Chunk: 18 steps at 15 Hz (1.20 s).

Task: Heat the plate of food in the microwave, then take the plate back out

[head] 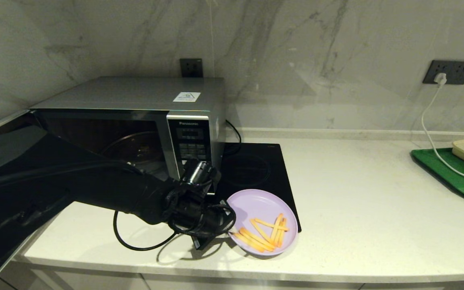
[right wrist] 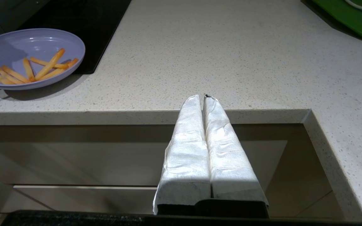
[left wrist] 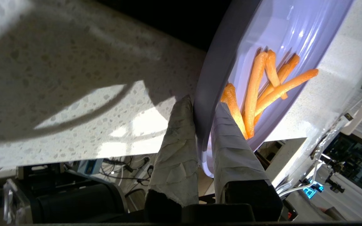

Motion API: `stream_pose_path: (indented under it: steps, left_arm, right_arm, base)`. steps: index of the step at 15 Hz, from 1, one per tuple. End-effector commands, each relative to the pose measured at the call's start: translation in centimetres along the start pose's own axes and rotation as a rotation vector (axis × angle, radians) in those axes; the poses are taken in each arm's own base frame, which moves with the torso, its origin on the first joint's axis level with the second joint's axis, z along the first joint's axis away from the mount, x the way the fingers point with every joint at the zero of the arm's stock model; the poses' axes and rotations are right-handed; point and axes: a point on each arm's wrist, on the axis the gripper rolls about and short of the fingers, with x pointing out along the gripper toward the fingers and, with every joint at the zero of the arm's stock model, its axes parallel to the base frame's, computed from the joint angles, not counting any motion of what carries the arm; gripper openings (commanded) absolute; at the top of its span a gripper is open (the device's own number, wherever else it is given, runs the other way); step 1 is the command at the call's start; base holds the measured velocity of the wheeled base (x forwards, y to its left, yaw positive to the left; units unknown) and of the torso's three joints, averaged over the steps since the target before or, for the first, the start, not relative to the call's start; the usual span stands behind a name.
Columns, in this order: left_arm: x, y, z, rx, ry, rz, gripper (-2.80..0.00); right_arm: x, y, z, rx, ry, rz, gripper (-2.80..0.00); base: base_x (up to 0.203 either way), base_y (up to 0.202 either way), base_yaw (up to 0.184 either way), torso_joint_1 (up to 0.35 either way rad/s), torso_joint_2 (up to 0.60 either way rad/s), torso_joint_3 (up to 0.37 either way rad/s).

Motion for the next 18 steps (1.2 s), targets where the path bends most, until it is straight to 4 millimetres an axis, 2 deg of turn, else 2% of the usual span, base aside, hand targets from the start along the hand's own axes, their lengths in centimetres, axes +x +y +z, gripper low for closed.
stream_pose_path:
  steps: [1, 6, 7, 12, 14, 16, 18]
  left_arm:
    - [0.0, -0.3, 0.2, -0.007, -0.008, 0.002, -2.80]
    - [0.6, -0.3, 0.6, -0.019, -0.028, 0.037, -2.80]
    - [0.6, -0.3, 0.7, -0.021, -0.032, 0.035, 0.00]
    - [0.1, -0.5, 1.0, -0.029, -0.044, 0.023, 0.00]
    - [-0.7, -0.5, 1.4, -0.038, -0.058, 0.014, 0.00]
    - [-2.5, -0.6, 1.5, -0.043, -0.076, -0.007, 0.00]
    - [-5.2, -0.8, 1.0, -0.042, -0.091, -0.026, 0.00]
  right_arm:
    - [0.0, 0.0, 0.0, 0.000, 0.002, 0.000, -2.80]
    - [0.0, 0.0, 0.0, 0.000, 0.002, 0.000, -2.80]
    - [0.0, 0.0, 0.0, 0.000, 0.002, 0.000, -2.80]
    - [0.0, 0.0, 0.0, 0.000, 0.002, 0.000, -2.80]
    - [0.0, 0.0, 0.0, 0.000, 0.002, 0.000, -2.80]
    - [0.0, 0.0, 0.0, 0.000, 0.002, 0.000, -2.80]
    - [0.0, 0.0, 0.0, 0.000, 0.002, 0.000, -2.80]
  base:
    - [0.000, 0.000, 0.000, 0.000, 0.00, 0.000]
    - [0.000, 0.000, 0.000, 0.000, 0.00, 0.000]
    - [0.000, 0.000, 0.000, 0.000, 0.00, 0.000]
    - [0.000, 0.000, 0.000, 0.000, 0.00, 0.000]
    - [0.000, 0.000, 0.000, 0.000, 0.00, 0.000]
    - [0.000, 0.000, 0.000, 0.000, 0.00, 0.000]
    - [0.000, 0.000, 0.000, 0.000, 0.00, 0.000]
